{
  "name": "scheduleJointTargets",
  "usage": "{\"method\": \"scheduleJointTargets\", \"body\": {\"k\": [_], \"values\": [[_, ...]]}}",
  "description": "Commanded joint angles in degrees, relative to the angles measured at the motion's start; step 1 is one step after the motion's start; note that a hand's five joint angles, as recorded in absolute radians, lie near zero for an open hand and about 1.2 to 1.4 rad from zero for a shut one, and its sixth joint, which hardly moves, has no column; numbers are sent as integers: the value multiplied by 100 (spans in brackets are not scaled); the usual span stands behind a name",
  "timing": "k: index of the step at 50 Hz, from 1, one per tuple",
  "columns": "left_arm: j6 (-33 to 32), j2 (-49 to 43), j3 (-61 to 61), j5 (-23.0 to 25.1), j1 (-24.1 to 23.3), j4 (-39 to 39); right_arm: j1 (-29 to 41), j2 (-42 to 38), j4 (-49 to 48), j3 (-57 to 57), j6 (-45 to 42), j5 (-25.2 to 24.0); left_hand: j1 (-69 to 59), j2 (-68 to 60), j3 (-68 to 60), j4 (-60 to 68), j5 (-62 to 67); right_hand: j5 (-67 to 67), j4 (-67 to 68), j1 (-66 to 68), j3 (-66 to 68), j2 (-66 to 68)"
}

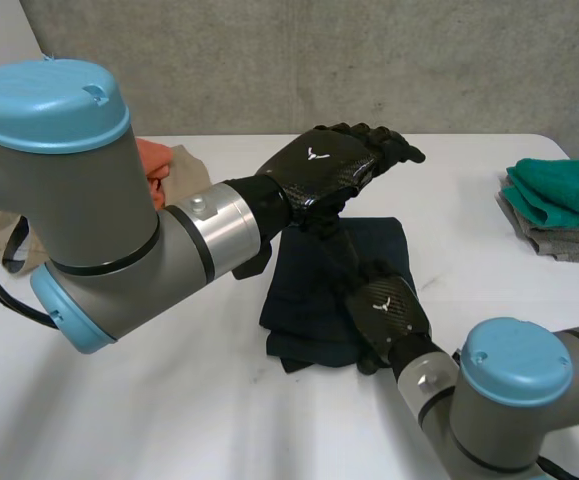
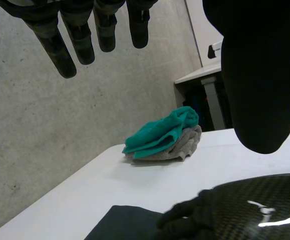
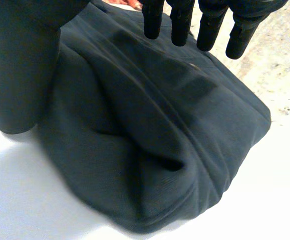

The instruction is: Fold the laundry.

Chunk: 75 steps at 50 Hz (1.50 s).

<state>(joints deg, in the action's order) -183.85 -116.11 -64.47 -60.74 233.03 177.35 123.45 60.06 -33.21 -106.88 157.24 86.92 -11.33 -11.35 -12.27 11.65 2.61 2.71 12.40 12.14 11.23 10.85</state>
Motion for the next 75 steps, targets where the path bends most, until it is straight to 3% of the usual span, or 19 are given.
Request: {"method": "scheduleJointTargets", "body": {"k": [1, 6, 10, 12, 13, 21, 29, 36, 44, 48, 52, 54, 60, 67, 68, 71, 75], "values": [[-2, -52, -22, -8, -3, 81, -31, -390, -150, 475, -9, 185, -158, -156, -64, 126, 30, 89, 120, 147, 237, 275], [7, -52, -22, -16, -3, 177, -31, -618, -133, 818, -9, 211, -158, -156, -64, 126, 30, 1097, 1128, 1155, 1245, 1283], [16, -52, -22, -16, 6, 221, -31, -680, -159, 994, -18, 203, -158, -156, -64, 126, 30, 3130, 3161, 3187, 3278, 3315], [7, -52, -22, -16, 6, 221, -31, -689, -220, 1125, 8, 194, -158, -156, -64, 126, 30, 6016, 6047, 6073, 6164, 6201], [16, -52, -22, -16, 15, 221, -31, -680, -264, 1187, 35, 194, -158, -156, -64, 126, 30, 6722, 6753, 6779, 6870, 6907], [16, 53, 31, -34, 111, 239, -233, -575, -370, 2057, 123, 185, -158, -156, -64, 126, 30, 6729, 6760, 6786, 6877, 6915], [60, 203, 49, -245, 287, 292, -1147, -127, -370, 2971, 421, 36, -158, -156, -64, 126, 30, 6729, 6760, 6786, 6877, 6915], [209, 326, 40, -245, 278, 397, -2350, -21, -318, 3806, 825, -640, -158, -156, -64, 126, 30, 6729, 6760, 6786, 6877, 6915], [262, 326, -30, -245, 234, 397, -3915, -671, -203, 4553, 1546, -1774, -158, -156, -64, 126, 30, 6729, 6760, 6786, 6877, 6915], [262, 308, -48, -245, 217, 397, -4521, -1224, -256, 4817, 1722, -2477, -158, -156, -64, 126, 30, 6729, 6760, 6786, 6877, 6915], [262, 300, -48, -245, 217, 397, -5127, -2145, -273, 5203, 1897, -3643, -158, -156, -64, 126, 30, 6729, 6760, 6786, 6877, 6915], [262, 291, -48, -245, 226, 397, -5286, -2419, -282, 5300, 1924, -3979, -158, -156, -64, 126, 30, 6729, 6760, 6786, 6877, 6915], [271, 256, -74, -245, 217, 397, -5814, -3140, -624, 5450, 1977, -4332, -158, -156, -64, 126, 30, 6729, 6760, 6786, 6877, 6915], [262, 221, -118, -245, 217, 397, -5920, -3203, -1073, 5319, 2513, -4886, -158, -156, -64, 126, 30, 6729, 6760, 6786, 6877, 6915], [262, 221, -118, -245, 217, 406, -5920, -3151, -1169, 5249, 2566, -4869, -158, -156, -64, 126, 30, 5519, 5550, 5577, 5667, 5705], [262, 212, -118, -245, 217, 397, -5920, -2949, -1188, 5108, 2575, -4720, -158, -156, -64, 126, 30, -271, -240, -214, -123, -85], [271, 229, -136, -254, 208, 397, -5938, -2247, -847, 4661, 2584, -3730, -158, -156, -64, 126, 30, -271, -240, -214, -123, -85]]}}
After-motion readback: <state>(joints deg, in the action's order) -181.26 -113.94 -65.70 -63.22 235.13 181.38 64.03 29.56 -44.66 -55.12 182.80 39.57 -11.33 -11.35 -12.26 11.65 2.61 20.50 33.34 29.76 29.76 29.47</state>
